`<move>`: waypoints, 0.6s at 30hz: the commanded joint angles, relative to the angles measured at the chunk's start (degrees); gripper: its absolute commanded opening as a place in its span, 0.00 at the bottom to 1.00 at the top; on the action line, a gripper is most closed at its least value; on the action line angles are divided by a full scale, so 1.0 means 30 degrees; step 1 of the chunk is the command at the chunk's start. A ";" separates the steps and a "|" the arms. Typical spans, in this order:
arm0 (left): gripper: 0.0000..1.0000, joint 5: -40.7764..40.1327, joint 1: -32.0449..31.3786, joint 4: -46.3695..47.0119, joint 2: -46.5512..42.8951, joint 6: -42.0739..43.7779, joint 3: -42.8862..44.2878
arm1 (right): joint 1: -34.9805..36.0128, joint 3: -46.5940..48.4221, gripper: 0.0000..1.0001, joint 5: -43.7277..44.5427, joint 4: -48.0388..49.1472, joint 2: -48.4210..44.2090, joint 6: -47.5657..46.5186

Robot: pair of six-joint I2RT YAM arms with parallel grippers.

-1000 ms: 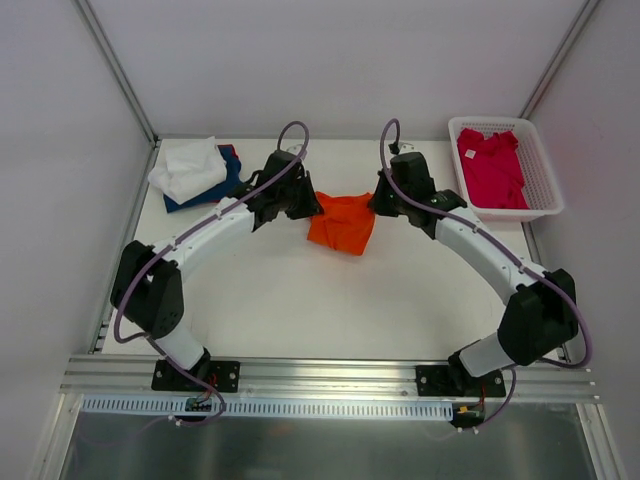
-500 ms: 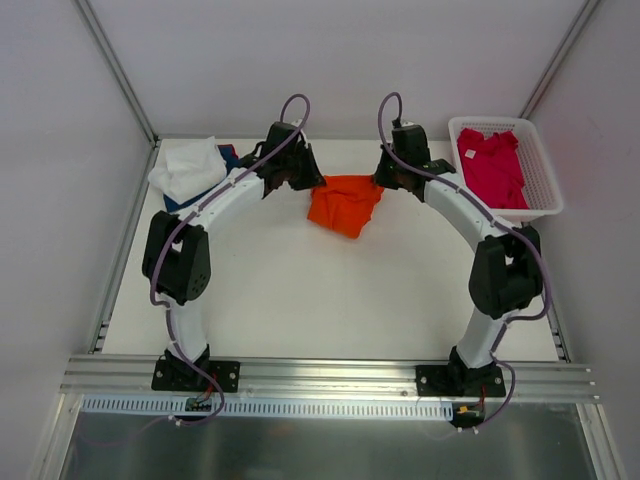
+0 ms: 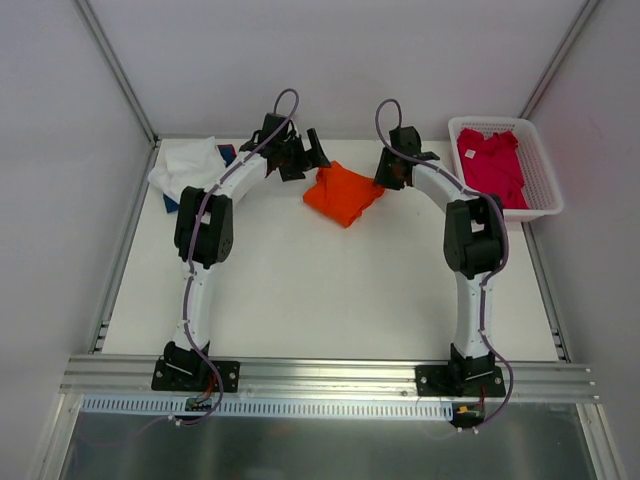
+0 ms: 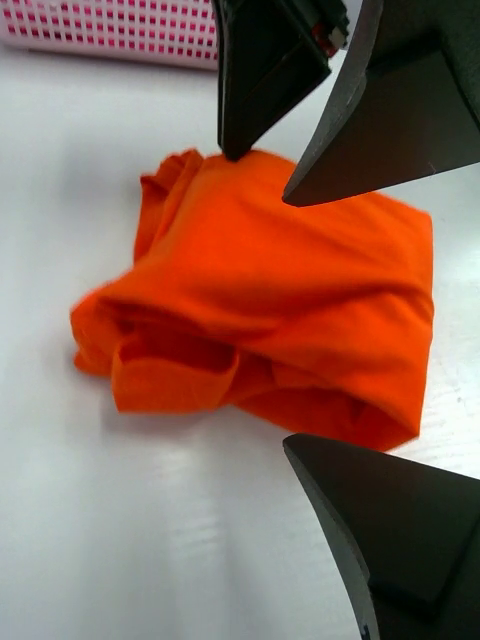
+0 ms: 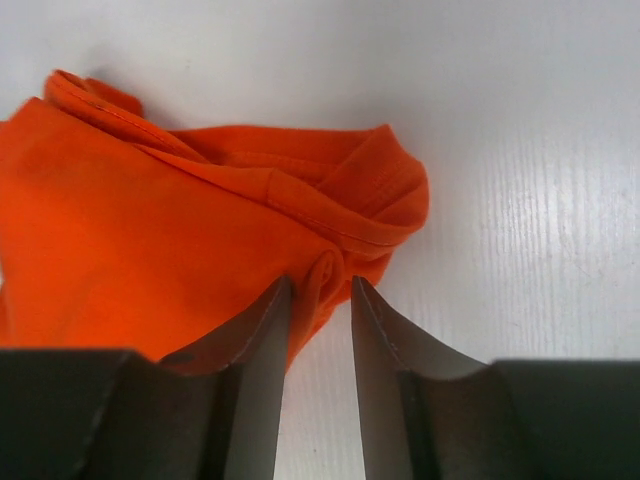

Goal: Fold and stack the t-shirts
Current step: Fold the tshirt

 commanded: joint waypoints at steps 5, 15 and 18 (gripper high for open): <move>0.99 0.0947 0.0123 -0.0036 -0.1299 -0.0189 -0.1719 | -0.0098 -0.0439 0.35 0.0948 -0.0519 -0.0984 -0.0495; 0.99 0.0506 0.0328 -0.0036 -0.2533 0.0602 -0.4212 | -0.0098 -0.2635 0.35 0.1535 -0.0489 -0.4174 -0.1052; 0.99 0.1266 0.0562 0.0023 -0.1803 0.0748 -0.3834 | -0.0157 -0.3309 0.35 0.1448 -0.0402 -0.5697 -0.1403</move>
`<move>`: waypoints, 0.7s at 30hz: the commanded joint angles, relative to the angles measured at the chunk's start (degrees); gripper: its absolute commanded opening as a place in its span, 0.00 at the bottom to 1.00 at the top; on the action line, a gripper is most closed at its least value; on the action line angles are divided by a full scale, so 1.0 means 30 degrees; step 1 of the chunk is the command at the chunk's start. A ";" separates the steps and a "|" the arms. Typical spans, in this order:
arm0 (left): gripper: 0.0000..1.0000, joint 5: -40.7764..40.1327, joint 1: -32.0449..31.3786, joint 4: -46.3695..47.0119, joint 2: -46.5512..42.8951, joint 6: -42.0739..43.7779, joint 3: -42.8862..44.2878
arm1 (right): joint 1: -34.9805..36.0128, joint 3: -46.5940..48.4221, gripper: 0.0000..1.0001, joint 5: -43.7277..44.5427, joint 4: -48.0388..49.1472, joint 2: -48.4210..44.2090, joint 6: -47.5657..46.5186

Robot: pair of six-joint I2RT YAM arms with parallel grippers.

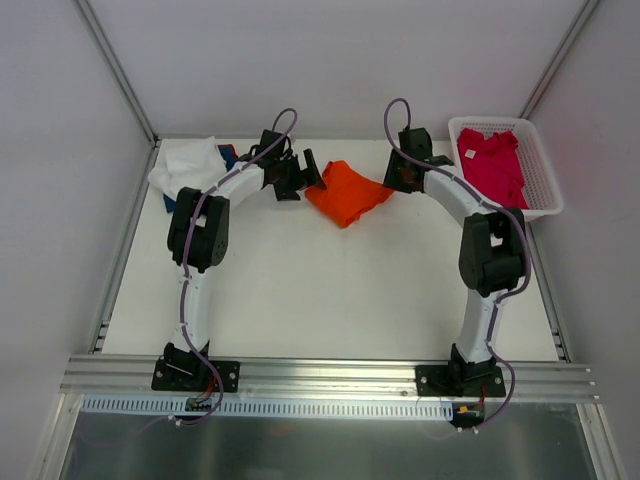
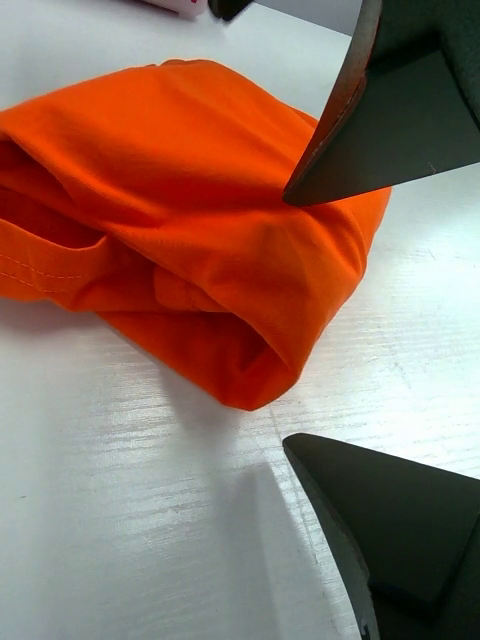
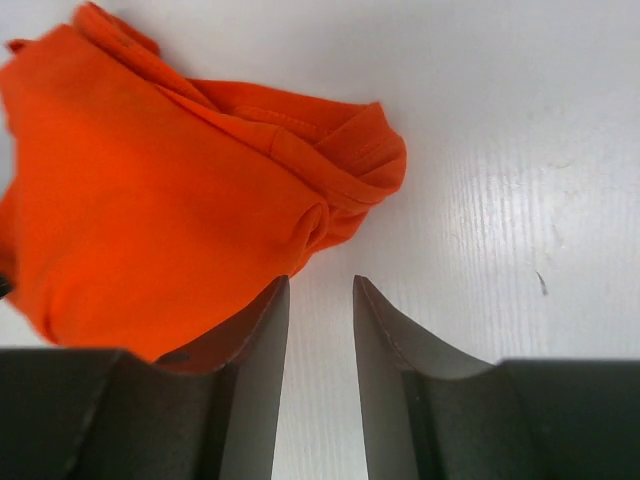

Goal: Fold and stack the t-shirts
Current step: Fold the tshirt

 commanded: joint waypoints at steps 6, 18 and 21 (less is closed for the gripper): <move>0.99 0.1796 0.0812 0.0863 0.0017 0.0874 0.1073 | -0.0179 -0.1165 0.36 -0.1034 0.0108 -0.5669 -0.1064; 0.99 0.5372 0.2541 0.3442 0.3471 -0.0677 0.3916 | -0.0180 -0.6204 0.35 -0.5255 0.2628 -1.2086 -0.0361; 0.99 0.6250 0.2570 0.3472 0.4466 -0.1058 0.4794 | -0.0208 -0.6907 0.35 -0.5518 0.2803 -1.3171 -0.0127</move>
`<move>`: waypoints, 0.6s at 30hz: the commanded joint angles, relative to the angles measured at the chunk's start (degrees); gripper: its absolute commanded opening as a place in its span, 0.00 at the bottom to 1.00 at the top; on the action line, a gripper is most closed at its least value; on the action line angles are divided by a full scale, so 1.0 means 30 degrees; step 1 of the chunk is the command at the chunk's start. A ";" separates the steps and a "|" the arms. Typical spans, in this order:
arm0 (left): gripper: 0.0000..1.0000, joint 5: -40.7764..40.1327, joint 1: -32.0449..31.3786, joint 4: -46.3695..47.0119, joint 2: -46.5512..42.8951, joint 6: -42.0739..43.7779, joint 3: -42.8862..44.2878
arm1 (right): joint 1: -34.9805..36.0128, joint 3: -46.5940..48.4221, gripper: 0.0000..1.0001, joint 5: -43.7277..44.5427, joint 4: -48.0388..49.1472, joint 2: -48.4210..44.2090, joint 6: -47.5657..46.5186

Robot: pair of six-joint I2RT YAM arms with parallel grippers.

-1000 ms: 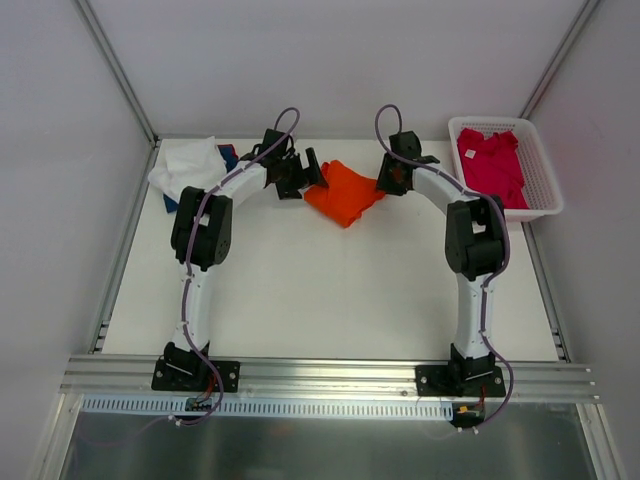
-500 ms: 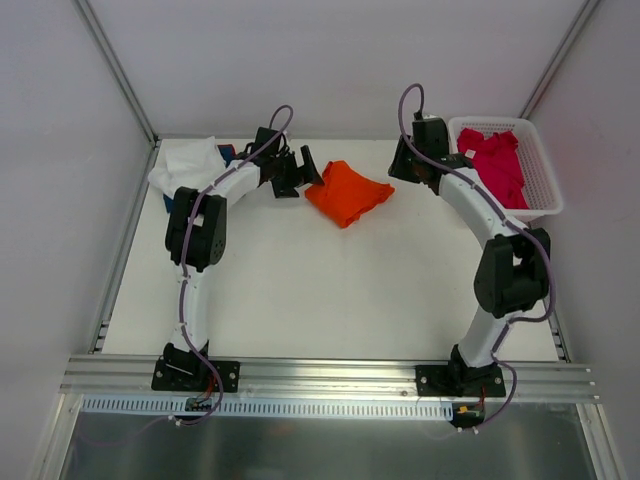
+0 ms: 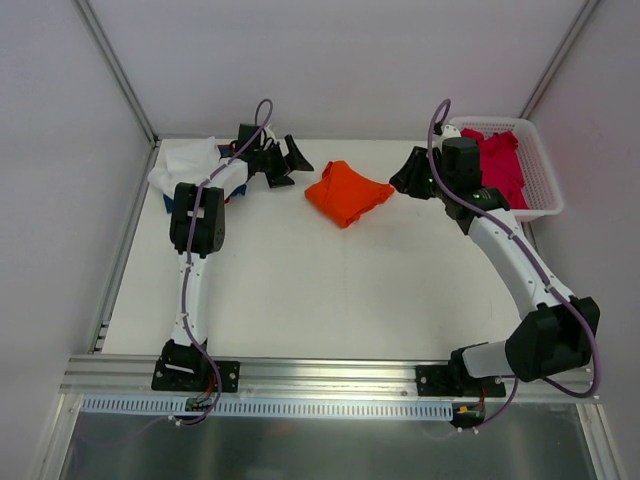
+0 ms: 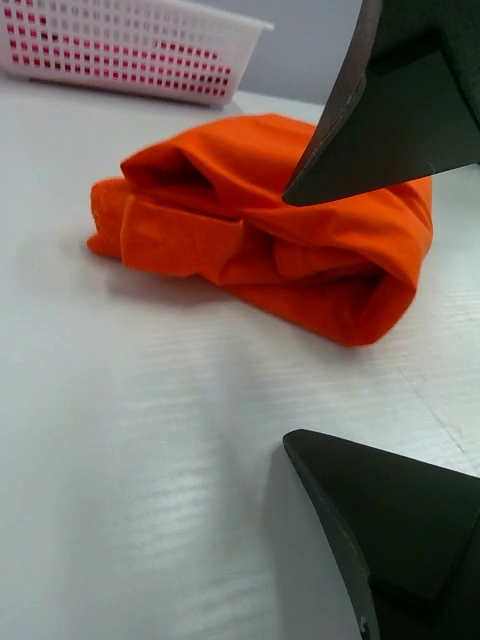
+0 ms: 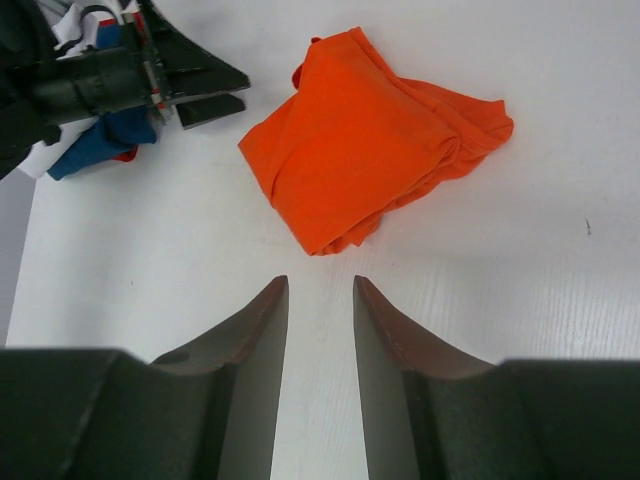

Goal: Fold and stack the t-shirts
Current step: Fold the tshirt, then neatly place the folded tshirt to the corner

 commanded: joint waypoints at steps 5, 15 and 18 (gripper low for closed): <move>0.99 0.3020 -0.0190 0.0857 0.2123 -0.1549 0.2679 | -0.0077 -0.0966 0.35 -0.1462 0.1369 -0.2554 0.0757; 0.99 0.5307 -0.0600 0.3580 0.1922 -0.2695 0.0753 | -0.0106 -0.1289 0.35 -0.1375 0.1252 -0.3143 0.0787; 0.99 0.5748 -0.0863 0.4457 0.1511 -0.2783 -0.0709 | -0.0077 -0.1260 0.35 -0.1404 0.1252 -0.3202 0.0846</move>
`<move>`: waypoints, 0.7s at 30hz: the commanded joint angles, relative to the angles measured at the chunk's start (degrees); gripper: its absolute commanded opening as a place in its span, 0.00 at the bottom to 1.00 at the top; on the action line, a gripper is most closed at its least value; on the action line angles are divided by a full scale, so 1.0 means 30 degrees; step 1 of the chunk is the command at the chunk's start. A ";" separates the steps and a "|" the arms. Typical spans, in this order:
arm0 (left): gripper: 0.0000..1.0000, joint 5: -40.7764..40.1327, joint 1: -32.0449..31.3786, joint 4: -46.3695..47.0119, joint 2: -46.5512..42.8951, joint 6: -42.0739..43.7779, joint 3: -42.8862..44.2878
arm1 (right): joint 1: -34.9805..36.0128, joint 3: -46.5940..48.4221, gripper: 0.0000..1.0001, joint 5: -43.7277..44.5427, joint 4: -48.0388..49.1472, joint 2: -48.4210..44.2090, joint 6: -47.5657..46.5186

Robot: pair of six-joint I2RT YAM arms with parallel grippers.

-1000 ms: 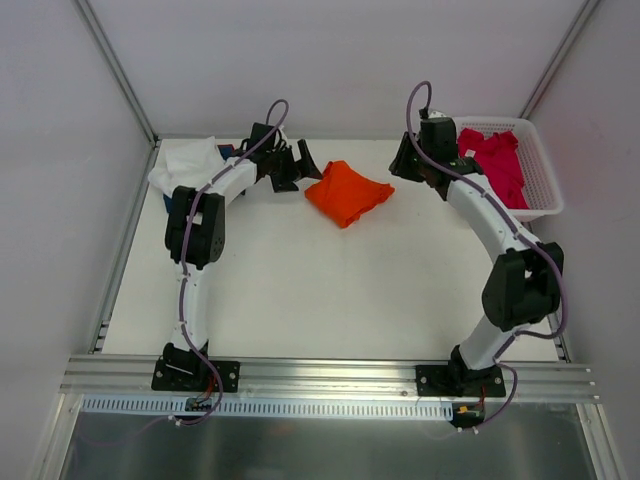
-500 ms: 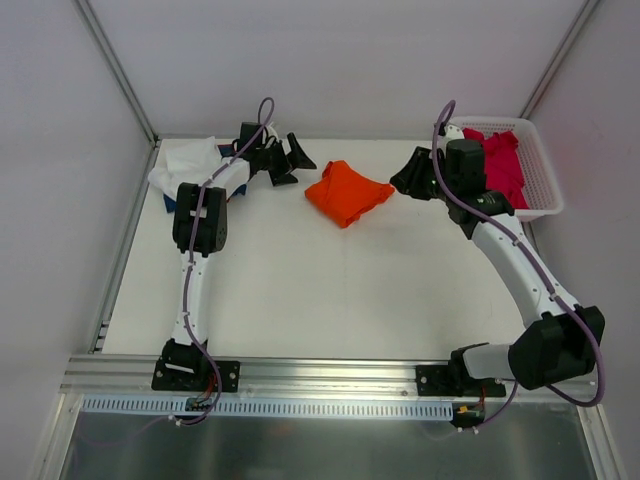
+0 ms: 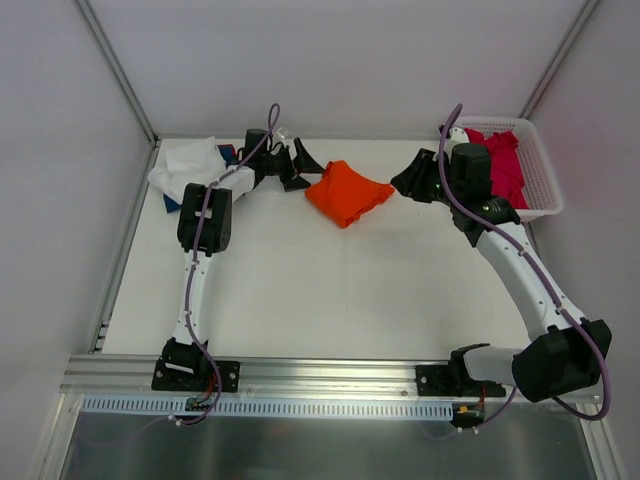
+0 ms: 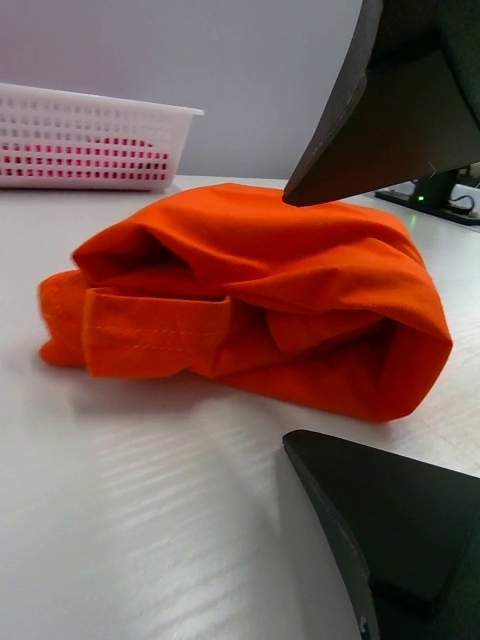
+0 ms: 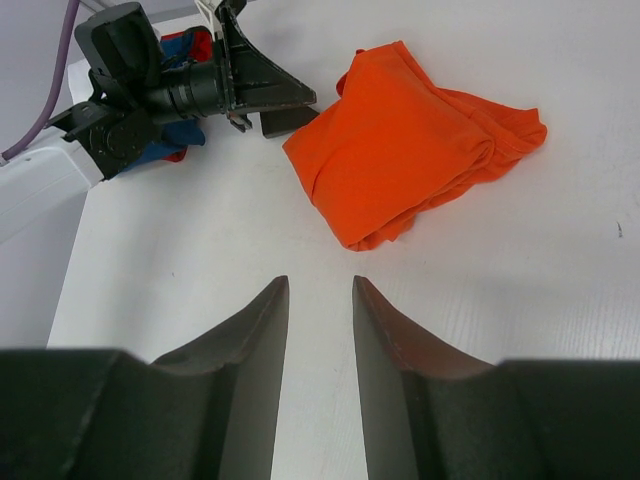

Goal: Fold and stack the t-shirts
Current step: Neatly place the folded tshirt to the corner

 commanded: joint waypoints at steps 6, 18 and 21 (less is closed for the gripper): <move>0.99 0.1424 -0.1173 0.1964 -0.1180 -0.0299 -0.3074 | -0.0077 0.0008 0.35 -0.0355 0.0691 -0.0805 0.0227; 0.29 0.1629 -0.2199 0.3169 -0.1416 -0.1147 -0.4425 | -0.0136 -0.0168 0.35 -0.0297 0.0632 -0.1361 0.0256; 0.00 0.1600 -0.2258 0.3169 -0.1328 -0.1295 -0.4570 | -0.0165 -0.0314 0.35 -0.0297 0.0574 -0.1595 0.0256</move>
